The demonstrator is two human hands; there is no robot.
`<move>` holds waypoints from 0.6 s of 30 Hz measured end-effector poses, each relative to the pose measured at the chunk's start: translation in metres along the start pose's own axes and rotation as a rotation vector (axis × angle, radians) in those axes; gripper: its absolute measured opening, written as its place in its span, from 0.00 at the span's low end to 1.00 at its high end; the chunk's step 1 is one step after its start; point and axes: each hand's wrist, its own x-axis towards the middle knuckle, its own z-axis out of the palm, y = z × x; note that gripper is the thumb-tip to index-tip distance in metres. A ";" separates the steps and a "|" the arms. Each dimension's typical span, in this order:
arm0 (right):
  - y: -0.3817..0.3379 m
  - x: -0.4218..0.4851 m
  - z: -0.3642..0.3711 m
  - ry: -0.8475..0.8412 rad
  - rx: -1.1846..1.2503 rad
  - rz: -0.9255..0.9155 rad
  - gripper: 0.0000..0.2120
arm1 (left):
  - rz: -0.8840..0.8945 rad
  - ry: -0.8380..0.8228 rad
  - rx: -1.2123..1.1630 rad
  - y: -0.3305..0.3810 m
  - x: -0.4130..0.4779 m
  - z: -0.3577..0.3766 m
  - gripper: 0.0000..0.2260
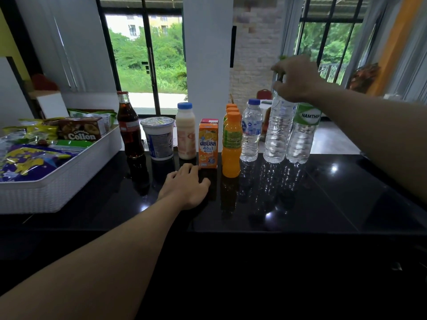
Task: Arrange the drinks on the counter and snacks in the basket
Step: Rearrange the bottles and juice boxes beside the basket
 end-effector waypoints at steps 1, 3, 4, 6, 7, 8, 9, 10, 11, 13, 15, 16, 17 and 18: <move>-0.003 0.001 0.002 -0.002 -0.029 -0.071 0.21 | 0.000 -0.002 0.000 0.000 0.000 0.000 0.29; -0.011 0.001 0.008 -0.055 -0.048 -0.221 0.19 | -0.001 -0.004 0.000 -0.001 0.000 0.001 0.29; -0.016 0.003 0.013 -0.098 -0.055 -0.275 0.18 | -0.002 -0.004 -0.002 -0.001 0.000 0.001 0.29; -0.024 0.007 0.021 -0.183 -0.121 -0.319 0.18 | -0.001 -0.004 -0.006 -0.001 0.001 0.001 0.29; -0.027 0.010 0.024 -0.231 -0.171 -0.314 0.19 | 0.000 -0.004 -0.006 -0.002 0.001 0.002 0.29; -0.029 0.013 0.027 -0.280 -0.217 -0.298 0.20 | 0.000 -0.005 -0.006 -0.001 0.002 0.002 0.29; -0.030 0.015 0.030 -0.317 -0.250 -0.282 0.20 | -0.001 -0.006 -0.005 -0.001 0.002 0.002 0.29; -0.031 0.017 0.032 -0.334 -0.271 -0.271 0.20 | -0.002 -0.006 -0.007 -0.001 0.003 0.002 0.29; -0.031 0.018 0.034 -0.334 -0.276 -0.267 0.20 | -0.004 -0.005 -0.010 -0.001 0.003 0.002 0.29; -0.030 0.021 0.036 -0.318 -0.261 -0.262 0.19 | -0.005 0.000 -0.014 -0.003 0.003 0.003 0.29; -0.029 0.024 0.036 -0.305 -0.260 -0.268 0.18 | 0.004 0.005 -0.015 -0.004 0.003 0.003 0.29; -0.028 0.025 0.036 -0.299 -0.260 -0.270 0.17 | 0.009 0.006 -0.016 -0.005 0.004 0.004 0.29; -0.028 0.026 0.036 -0.292 -0.259 -0.269 0.17 | 0.012 0.007 -0.014 -0.005 0.004 0.004 0.29; -0.027 0.026 0.035 -0.286 -0.261 -0.266 0.17 | 0.013 0.006 -0.012 -0.005 0.004 0.004 0.29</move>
